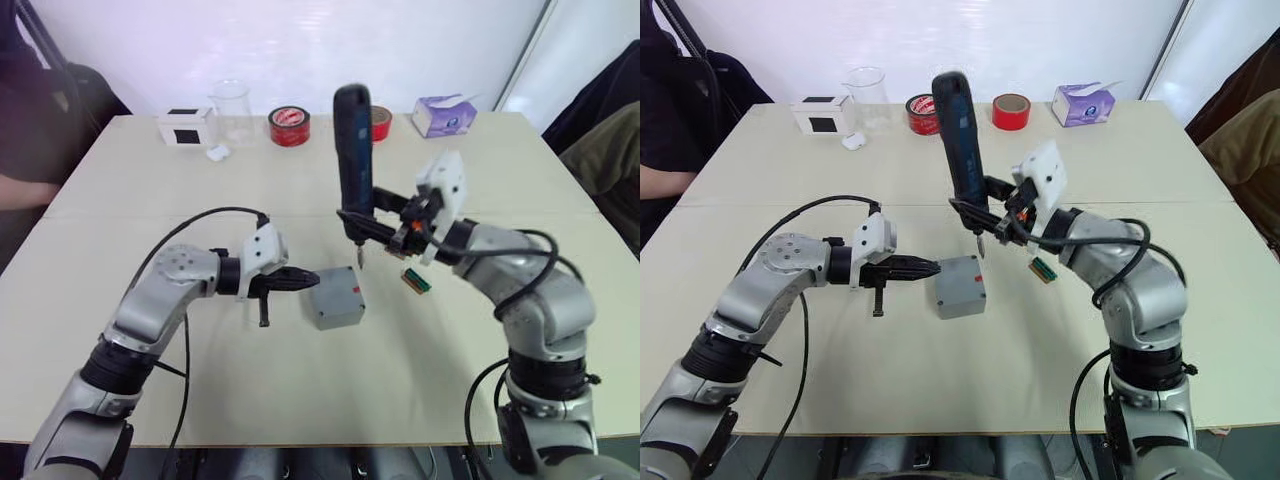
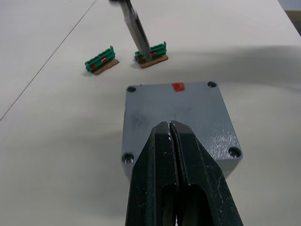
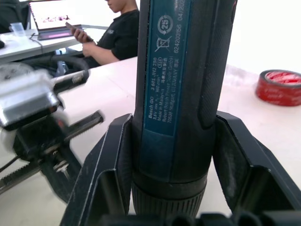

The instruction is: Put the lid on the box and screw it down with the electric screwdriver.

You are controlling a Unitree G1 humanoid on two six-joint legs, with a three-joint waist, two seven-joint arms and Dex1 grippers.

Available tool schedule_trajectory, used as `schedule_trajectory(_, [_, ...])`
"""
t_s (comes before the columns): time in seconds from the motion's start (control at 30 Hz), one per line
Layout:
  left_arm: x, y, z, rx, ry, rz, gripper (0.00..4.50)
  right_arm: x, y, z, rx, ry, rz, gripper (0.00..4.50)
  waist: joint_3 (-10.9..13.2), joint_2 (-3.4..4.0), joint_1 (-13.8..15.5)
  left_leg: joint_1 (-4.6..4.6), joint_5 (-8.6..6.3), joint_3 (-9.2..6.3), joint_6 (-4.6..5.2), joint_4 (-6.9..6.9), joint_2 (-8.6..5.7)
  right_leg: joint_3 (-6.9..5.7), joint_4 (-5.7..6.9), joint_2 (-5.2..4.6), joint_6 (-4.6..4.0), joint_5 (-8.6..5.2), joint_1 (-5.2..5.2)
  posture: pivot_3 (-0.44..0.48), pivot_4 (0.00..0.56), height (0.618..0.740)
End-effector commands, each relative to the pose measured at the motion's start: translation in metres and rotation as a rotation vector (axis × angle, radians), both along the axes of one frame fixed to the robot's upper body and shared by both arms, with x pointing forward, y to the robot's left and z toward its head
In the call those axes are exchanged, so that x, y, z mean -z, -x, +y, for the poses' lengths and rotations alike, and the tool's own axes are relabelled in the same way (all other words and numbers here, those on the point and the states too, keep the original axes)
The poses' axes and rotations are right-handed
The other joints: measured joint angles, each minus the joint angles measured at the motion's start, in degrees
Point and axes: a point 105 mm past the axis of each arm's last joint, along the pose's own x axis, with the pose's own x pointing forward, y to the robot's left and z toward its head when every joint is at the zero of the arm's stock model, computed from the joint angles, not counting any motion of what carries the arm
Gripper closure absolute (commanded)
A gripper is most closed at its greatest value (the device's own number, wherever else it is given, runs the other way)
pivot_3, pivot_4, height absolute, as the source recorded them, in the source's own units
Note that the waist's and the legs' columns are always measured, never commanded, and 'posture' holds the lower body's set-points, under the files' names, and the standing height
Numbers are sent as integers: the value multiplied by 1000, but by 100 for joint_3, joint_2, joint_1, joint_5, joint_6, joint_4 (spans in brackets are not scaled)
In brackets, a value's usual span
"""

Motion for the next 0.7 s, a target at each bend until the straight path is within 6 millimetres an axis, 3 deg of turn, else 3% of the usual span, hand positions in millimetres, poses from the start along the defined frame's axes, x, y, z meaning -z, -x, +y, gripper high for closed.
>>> schedule_trajectory(0.03, [-3, -2, -7, 16, -8, 1, 4500, -26, 11, 9, -21, -197, -157, 2674, 0, 1, -16, 2, 1, 0, -2, -3, 2, 2, 1, 4, 0, 0, -2, 0, 150, 740])
schedule_trajectory(0.37, [5, -7, -16, 9, -28, 30, 4500, -13, 10, 16, 4, -231, -153, 2674, 1, 2, 0, 4, 6, 1, -9, -6, 4, 3, 5, 7, -1, -1, -4, 0, 150, 740])
schedule_trajectory(0.7, [11, -6, -17, -9, -30, 46, 4500, -2, 9, 10, 46, -208, -148, 2674, 1, 2, -7, 5, 6, 0, -9, -6, 6, 3, 6, 9, -1, -1, -4, 0, 150, 740])
